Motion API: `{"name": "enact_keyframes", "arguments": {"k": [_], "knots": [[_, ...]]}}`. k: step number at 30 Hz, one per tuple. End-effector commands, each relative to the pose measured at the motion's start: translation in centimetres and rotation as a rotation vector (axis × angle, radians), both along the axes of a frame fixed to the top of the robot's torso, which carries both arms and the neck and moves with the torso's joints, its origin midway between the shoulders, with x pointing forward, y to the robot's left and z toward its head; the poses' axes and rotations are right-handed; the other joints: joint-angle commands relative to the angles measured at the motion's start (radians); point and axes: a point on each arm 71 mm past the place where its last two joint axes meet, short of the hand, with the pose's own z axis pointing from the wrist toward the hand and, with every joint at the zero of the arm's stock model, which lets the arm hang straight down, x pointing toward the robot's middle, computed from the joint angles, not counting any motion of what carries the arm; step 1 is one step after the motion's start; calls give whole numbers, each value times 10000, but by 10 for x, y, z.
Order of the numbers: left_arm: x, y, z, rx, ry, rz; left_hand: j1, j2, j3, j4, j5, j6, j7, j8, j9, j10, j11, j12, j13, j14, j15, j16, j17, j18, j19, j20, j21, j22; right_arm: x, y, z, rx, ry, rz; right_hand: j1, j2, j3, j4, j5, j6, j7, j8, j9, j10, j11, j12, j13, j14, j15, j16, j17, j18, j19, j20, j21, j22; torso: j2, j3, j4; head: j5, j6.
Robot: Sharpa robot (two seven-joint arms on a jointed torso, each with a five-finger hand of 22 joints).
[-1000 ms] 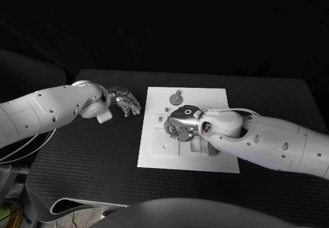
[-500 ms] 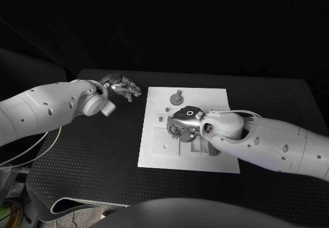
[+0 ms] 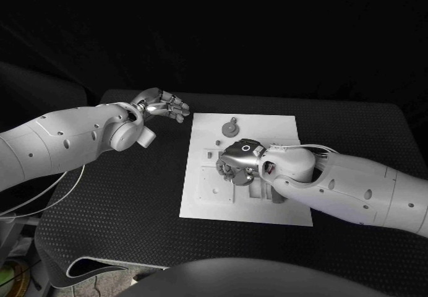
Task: Assemble the parts on the task board
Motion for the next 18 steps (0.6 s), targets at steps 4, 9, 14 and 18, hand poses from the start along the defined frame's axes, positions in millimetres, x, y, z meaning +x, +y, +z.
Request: {"name": "enact_keyframes", "arguments": {"k": [4,9,14,18], "knots": [[0,-3,4,-345,-372,-102,5,-44,-3,-9,-5,-84,31,43,-27,-75,20,3,-108,43,72,-140,-1,-98,6,56,-64,-71,0,2,-1,-191,-147,49,104,-36,67,9,64,198,98,37,14,63,-28,-23,15,28,-72,-41,1,618,17,-71,38,173,0,6,4,3,2],[0,-3,4,-337,-329,-113,7,-48,-18,-7,-3,-102,66,45,-39,-95,64,2,-165,77,75,-198,11,-89,21,62,-69,-99,-1,2,-2,-243,-117,53,102,-36,69,9,64,198,98,35,15,65,-28,-27,15,31,-73,-45,0,618,18,-72,39,172,-1,3,-2,5,2],[0,-2,4,-327,-325,-91,6,-56,-29,-7,-2,-112,82,46,-45,-107,83,3,-195,92,77,-231,19,-87,23,67,-74,-116,0,0,-2,-293,-88,30,101,-36,71,9,64,199,97,34,15,67,-29,-30,16,33,-73,-47,0,618,19,-73,39,172,2,8,-5,15,2],[1,-2,4,-325,-328,-88,7,-60,-35,-7,-2,-120,94,45,-49,-110,89,5,-214,101,77,-251,24,-85,25,68,-76,-127,-1,-1,-2,-320,-75,15,99,-38,72,9,64,200,97,33,16,69,-29,-33,16,35,-73,-50,0,618,20,-73,39,171,-1,9,-6,13,2]]}}
